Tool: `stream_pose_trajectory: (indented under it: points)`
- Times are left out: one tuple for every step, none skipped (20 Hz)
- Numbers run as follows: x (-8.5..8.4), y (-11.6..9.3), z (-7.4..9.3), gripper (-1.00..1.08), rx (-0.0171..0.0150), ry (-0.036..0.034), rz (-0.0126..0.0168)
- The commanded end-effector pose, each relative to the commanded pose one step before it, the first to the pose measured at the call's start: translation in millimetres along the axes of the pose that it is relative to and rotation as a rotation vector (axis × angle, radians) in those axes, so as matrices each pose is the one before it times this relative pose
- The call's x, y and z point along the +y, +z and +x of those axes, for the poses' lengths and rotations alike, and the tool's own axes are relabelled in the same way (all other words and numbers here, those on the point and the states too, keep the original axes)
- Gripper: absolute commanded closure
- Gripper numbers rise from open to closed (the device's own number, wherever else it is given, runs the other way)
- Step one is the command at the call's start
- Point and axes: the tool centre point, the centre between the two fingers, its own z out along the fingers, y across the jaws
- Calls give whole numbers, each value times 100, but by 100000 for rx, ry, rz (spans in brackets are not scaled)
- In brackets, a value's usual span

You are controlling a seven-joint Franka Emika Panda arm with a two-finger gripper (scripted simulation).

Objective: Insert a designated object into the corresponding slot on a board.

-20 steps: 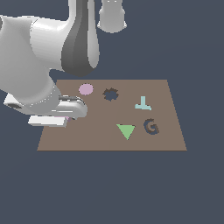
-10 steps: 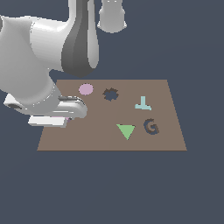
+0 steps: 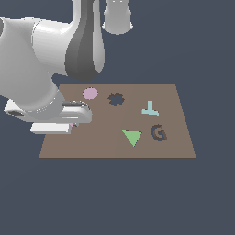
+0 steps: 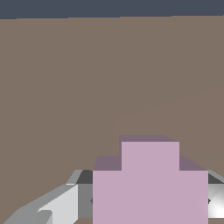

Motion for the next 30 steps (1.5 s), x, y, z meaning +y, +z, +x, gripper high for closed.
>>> stream_pose_trajectory:
  points:
    - [-307,-28,270,108,58,-3302,20]
    - [-126,-8,126,108,3,-1704,-2]
    - [-139,-9,140,108,3,-1884,-2]
    - [-153,-9,153,108,3,-2065,-2]
    - [-167,-10,166,108,4,-2245,-2]
    - [-181,-11,180,108,4,-2426,-2]
    - [-194,-12,193,108,4,-2606,-2]
    - [-209,-13,206,108,4,-2787,-2]
    - [-222,-13,219,108,5,-2968,-2]
    - [-237,-14,233,108,5,-3149,-3]
    - [-251,-15,246,108,5,-3331,-3]
    - [-265,-16,260,108,5,-3513,-3]
    - [-279,-16,273,108,6,-3695,-3]
    - [-294,-17,287,108,6,-3878,-3]
    - [-308,-18,300,108,6,-4060,-3]
    - [-323,-19,313,108,6,-4243,-3]
    - [-338,-19,327,108,6,-4428,-3]
    - [-353,-20,341,108,7,-4612,-3]
    - [-368,-21,354,108,7,-4797,-3]
    - [-382,-21,366,108,7,-4954,-3]
    - [-385,-21,368,108,7,-4983,-3]
    - [-386,-21,369,108,7,-4988,-3]
    - [-387,-21,370,108,7,-4994,-3]
    - [-388,-21,370,108,6,-4999,-3]
    - [-390,-21,371,108,6,-5005,-3]
    - [-391,-21,372,108,6,-5011,-3]
    - [-392,-21,372,108,6,-5015,-3]
    - [-393,-21,373,108,6,-5020,-2]
    - [-395,-21,373,108,6,-5023,-2]
    - [-396,-21,373,108,5,-5026,-2]
